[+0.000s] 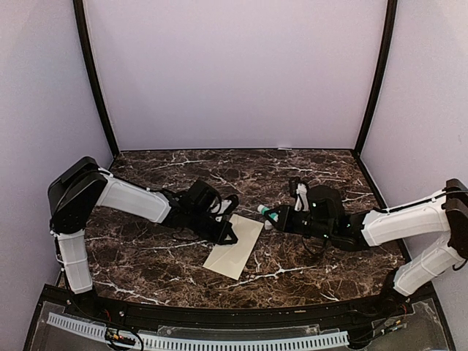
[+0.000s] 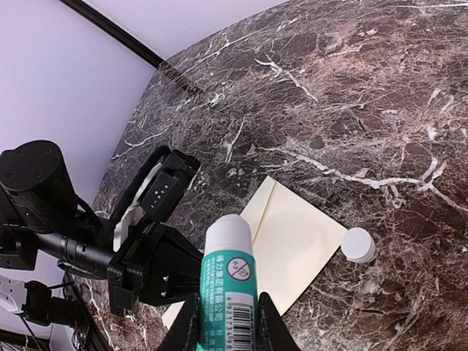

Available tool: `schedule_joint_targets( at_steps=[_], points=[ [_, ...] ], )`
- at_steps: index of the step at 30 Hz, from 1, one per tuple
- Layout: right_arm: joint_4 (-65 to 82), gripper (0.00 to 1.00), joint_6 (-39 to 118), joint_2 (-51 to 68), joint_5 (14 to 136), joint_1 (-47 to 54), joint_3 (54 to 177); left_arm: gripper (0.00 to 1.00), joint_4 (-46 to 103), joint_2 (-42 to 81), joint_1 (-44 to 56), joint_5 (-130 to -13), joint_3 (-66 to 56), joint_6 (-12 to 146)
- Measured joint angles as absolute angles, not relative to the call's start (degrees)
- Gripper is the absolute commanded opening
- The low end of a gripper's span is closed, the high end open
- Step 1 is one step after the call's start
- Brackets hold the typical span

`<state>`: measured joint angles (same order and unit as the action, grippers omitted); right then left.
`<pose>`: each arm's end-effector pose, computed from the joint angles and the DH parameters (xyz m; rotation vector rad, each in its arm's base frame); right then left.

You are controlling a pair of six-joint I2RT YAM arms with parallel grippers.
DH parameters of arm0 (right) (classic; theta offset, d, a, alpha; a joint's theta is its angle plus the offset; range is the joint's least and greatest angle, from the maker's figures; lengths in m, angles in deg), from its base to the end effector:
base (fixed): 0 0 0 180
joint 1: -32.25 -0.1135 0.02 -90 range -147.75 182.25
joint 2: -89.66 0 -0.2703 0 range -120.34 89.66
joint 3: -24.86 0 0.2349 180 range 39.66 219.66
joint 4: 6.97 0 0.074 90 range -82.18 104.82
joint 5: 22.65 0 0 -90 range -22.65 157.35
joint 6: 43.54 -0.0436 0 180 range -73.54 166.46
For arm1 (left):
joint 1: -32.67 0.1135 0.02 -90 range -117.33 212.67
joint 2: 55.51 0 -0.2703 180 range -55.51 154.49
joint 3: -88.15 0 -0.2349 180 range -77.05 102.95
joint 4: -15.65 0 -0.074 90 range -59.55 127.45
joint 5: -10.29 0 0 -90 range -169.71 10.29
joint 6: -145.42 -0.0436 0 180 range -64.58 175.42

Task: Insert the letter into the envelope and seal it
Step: Seal the envelope flap on the envelope.

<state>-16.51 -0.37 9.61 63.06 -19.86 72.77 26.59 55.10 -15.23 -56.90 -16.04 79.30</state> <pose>0.1749 0.2195 0.2096 -0.0447 2.1192 1.0225 0.2474 -0.2990 0.1507 0.7351 2.4502 -1.0245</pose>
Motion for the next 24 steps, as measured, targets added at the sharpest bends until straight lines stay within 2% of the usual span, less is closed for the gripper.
schedule_joint_targets(
  at_steps=[24],
  points=[
    [-16.6, 0.18, -0.81, 9.61, 63.04, -19.89, 72.74, 0.01, 19.82, 56.41, -15.23, -55.33, -19.4, 81.37]
  ],
)
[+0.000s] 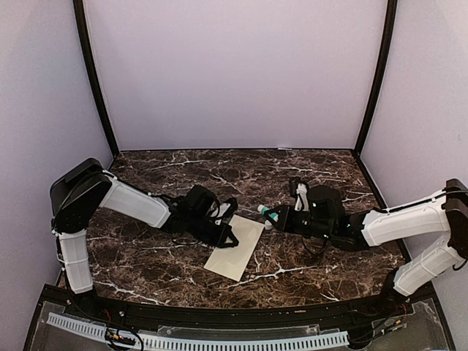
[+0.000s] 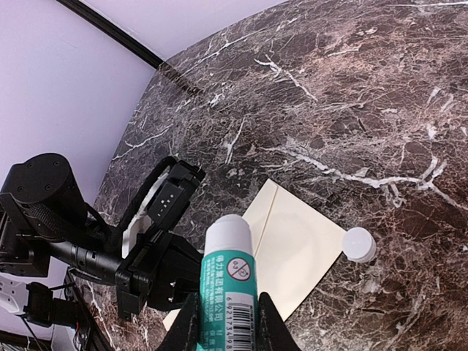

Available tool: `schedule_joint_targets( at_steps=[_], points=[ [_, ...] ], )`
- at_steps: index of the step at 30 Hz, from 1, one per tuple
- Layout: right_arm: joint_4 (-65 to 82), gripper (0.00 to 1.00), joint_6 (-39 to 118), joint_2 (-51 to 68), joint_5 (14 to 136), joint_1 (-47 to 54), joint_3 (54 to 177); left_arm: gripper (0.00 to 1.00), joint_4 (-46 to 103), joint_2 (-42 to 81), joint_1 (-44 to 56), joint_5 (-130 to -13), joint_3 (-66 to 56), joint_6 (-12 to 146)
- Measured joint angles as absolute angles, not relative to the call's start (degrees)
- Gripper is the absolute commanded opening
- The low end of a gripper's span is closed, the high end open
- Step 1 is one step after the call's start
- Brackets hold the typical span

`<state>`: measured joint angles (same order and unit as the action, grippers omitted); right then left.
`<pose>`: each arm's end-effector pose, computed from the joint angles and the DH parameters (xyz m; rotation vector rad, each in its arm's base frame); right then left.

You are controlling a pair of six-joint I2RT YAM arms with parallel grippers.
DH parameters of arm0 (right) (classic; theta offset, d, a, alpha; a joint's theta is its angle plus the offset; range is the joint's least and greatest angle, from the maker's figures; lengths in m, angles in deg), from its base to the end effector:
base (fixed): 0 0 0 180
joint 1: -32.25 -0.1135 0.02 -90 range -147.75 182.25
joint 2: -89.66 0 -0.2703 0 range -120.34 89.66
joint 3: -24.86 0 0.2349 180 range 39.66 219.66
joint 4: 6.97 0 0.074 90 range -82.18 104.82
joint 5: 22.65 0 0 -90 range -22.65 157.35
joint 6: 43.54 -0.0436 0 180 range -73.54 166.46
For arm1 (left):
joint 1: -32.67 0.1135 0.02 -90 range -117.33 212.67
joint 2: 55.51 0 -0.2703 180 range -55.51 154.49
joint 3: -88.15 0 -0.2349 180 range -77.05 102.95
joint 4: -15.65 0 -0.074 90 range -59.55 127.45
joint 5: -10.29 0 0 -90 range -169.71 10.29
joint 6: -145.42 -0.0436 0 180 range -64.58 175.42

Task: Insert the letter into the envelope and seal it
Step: Seal the envelope flap on the envelope.

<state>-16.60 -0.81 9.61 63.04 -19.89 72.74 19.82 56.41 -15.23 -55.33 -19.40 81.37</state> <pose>0.1748 0.2196 0.2096 -0.0368 2.1198 1.0278 0.2444 -0.2974 0.1365 0.7097 2.4334 -1.0852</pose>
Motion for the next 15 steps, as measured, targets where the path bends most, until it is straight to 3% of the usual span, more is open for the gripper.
schedule_joint_targets(
  at_steps=[15],
  points=[
    [-16.6, 0.19, -0.96, 9.7, 62.58, -20.37, 72.74, 0.02, 20.32, 55.14, -15.25, -55.46, -20.12, 81.15]
  ],
)
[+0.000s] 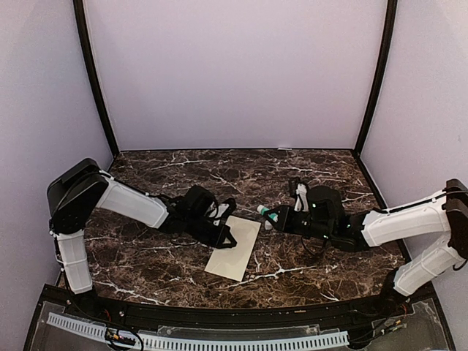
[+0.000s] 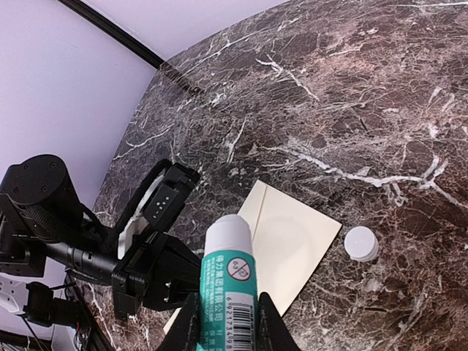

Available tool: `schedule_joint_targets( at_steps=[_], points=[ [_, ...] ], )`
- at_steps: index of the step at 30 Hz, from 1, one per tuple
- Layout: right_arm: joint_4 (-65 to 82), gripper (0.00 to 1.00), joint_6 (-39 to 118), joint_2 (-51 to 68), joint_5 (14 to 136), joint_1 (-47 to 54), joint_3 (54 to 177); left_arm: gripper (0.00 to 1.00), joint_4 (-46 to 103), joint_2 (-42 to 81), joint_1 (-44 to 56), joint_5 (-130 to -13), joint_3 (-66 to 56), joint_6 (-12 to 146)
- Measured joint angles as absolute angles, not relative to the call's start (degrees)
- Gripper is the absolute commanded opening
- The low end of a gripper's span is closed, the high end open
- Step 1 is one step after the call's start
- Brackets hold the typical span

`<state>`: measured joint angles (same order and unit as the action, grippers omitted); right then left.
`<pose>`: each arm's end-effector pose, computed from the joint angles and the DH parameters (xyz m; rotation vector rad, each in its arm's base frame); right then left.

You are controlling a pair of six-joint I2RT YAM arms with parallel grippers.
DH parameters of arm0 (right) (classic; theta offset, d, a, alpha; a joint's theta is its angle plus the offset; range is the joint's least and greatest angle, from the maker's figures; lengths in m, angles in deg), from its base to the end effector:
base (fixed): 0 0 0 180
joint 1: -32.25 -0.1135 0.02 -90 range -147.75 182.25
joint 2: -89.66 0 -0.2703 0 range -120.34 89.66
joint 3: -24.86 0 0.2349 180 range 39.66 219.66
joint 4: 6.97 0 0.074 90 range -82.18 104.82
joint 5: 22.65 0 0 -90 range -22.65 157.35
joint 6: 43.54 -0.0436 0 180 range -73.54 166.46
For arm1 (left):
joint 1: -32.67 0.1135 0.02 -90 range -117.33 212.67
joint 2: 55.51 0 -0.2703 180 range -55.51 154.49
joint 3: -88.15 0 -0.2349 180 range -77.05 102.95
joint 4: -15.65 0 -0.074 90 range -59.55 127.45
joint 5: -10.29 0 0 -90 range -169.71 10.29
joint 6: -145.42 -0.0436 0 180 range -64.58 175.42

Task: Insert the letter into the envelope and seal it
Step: Seal the envelope flap on the envelope.

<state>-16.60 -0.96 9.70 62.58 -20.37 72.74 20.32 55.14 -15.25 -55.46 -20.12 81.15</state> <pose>0.1731 0.2207 0.2101 -0.0371 2.1179 1.0285 0.2417 -0.2944 0.1404 0.7132 2.4300 -1.0817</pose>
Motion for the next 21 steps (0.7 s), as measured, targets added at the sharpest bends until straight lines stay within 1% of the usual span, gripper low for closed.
schedule_joint_targets(
  at_steps=[5, 10, 15, 21],
  points=[
    [-16.62, 0.19, -0.98, 9.74, 62.53, -20.65, 72.74, 0.02, 24.15, 50.84, -15.23, -55.72, -21.78, 81.11],
    [-16.62, 0.19, -0.98, 9.74, 62.53, -20.85, 72.74, 0.02, 24.63, 47.3, -15.25, -55.15, -24.12, 81.15],
    [-16.64, 0.19, -0.98, 9.74, 62.55, -20.91, 72.74, 0.02, 25.61, 47.01, -15.25, -54.63, -26.92, 81.11],
    [-16.64, 0.19, -0.98, 9.74, 62.55, -20.91, 72.74, 0.01, 25.85, 47.71, -15.75, -53.6, -27.34, 80.91]
  ],
)
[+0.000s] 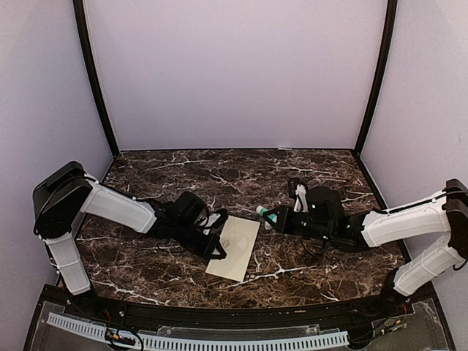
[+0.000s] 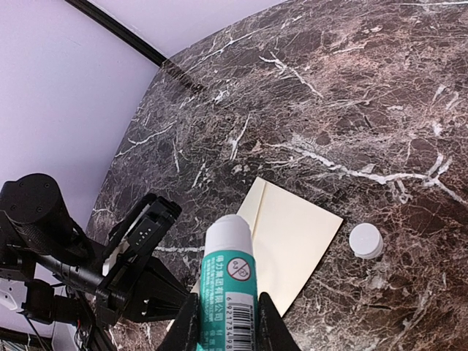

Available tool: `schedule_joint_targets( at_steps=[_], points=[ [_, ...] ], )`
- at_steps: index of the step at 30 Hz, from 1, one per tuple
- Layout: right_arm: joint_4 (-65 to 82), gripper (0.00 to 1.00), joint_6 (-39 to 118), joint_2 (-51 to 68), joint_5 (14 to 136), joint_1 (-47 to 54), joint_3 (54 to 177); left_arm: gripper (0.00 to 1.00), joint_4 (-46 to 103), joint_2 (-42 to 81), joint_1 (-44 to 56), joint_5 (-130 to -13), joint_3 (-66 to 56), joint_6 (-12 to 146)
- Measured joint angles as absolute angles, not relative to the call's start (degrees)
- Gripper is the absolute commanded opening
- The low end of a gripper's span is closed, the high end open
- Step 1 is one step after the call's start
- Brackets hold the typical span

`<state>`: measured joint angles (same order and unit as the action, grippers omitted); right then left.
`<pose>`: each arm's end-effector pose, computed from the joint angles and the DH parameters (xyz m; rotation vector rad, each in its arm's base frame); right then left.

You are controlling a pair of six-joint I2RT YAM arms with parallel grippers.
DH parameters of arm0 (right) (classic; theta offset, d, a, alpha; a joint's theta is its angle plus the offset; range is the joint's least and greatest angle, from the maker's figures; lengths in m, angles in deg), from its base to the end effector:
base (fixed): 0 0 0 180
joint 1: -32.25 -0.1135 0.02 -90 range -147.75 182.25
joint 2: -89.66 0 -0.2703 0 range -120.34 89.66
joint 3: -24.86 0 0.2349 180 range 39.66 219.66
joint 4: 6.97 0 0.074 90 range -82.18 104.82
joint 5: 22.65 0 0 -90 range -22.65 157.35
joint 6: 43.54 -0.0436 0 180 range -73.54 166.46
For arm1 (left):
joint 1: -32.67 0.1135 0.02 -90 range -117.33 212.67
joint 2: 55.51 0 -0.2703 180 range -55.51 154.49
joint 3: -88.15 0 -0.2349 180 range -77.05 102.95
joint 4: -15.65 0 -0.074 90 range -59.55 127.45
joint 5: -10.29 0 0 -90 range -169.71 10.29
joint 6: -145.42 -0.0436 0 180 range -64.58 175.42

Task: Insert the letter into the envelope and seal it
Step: Seal the envelope flap on the envelope.

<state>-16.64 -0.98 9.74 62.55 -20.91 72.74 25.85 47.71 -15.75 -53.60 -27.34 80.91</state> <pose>0.1711 0.2222 0.2103 -0.0463 2.1181 1.0347 0.2109 -0.2667 0.1445 0.7458 2.5287 -1.0785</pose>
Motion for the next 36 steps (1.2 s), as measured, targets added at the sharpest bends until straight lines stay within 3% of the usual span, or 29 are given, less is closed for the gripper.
schedule_joint_targets(
  at_steps=[36],
  points=[
    [-16.6, 0.19, -0.96, 9.74, 62.14, -20.93, 72.74, 0.0, 24.01, 56.21, -16.04, -53.14, -17.98, 79.89]
  ],
)
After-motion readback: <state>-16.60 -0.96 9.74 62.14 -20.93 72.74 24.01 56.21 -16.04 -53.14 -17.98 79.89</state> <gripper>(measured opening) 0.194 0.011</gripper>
